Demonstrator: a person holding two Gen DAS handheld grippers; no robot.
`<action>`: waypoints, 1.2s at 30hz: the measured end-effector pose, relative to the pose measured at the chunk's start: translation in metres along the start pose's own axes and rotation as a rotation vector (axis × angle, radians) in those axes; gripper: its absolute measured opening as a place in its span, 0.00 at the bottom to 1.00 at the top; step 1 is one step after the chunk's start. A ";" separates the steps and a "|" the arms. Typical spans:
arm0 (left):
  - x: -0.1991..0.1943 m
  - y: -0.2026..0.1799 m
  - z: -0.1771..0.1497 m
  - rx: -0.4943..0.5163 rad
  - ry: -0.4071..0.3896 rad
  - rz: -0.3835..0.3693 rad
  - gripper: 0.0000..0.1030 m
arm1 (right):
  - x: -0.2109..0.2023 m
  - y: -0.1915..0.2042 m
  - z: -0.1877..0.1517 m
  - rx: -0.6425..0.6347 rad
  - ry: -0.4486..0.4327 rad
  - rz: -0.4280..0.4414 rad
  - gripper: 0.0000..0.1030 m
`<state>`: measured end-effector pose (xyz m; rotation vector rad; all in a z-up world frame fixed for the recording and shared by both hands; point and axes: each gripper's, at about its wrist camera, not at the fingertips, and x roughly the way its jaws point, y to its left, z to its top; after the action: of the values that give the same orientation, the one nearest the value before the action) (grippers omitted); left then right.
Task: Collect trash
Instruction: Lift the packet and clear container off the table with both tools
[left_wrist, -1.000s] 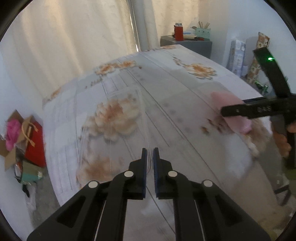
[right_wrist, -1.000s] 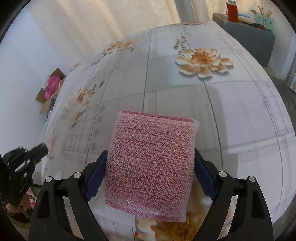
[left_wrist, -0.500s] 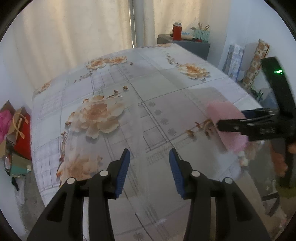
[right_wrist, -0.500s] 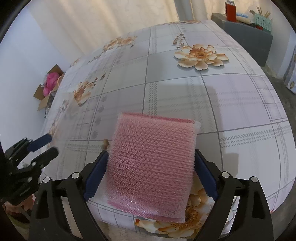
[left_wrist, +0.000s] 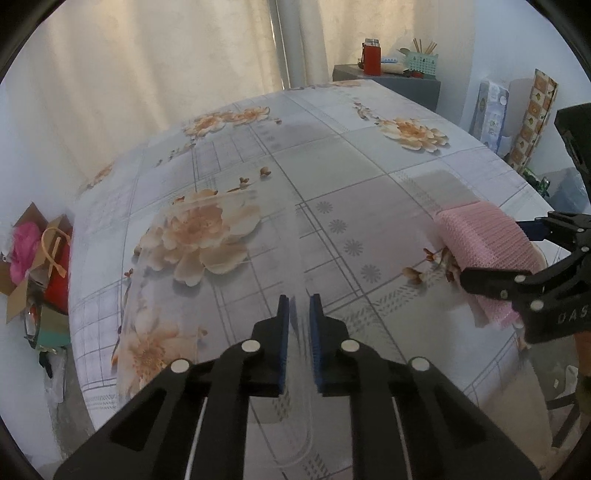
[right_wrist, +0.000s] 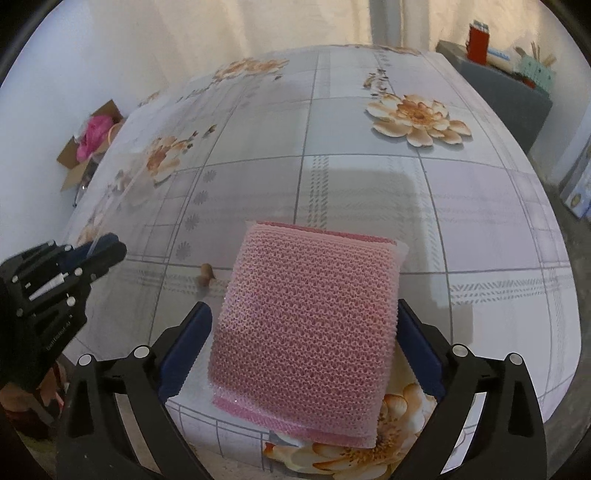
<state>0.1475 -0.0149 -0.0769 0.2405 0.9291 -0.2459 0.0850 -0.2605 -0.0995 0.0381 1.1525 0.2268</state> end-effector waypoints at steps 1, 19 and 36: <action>-0.001 0.000 0.000 -0.001 -0.002 -0.001 0.07 | 0.000 0.001 0.000 -0.003 0.000 -0.004 0.90; -0.004 0.002 -0.006 -0.010 -0.024 -0.004 0.07 | 0.000 0.007 -0.003 0.008 -0.036 -0.085 0.76; -0.015 0.000 -0.004 0.000 -0.068 0.009 0.04 | -0.019 0.015 -0.013 -0.019 -0.086 -0.141 0.75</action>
<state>0.1357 -0.0124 -0.0666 0.2347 0.8605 -0.2438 0.0637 -0.2508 -0.0856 -0.0500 1.0621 0.1102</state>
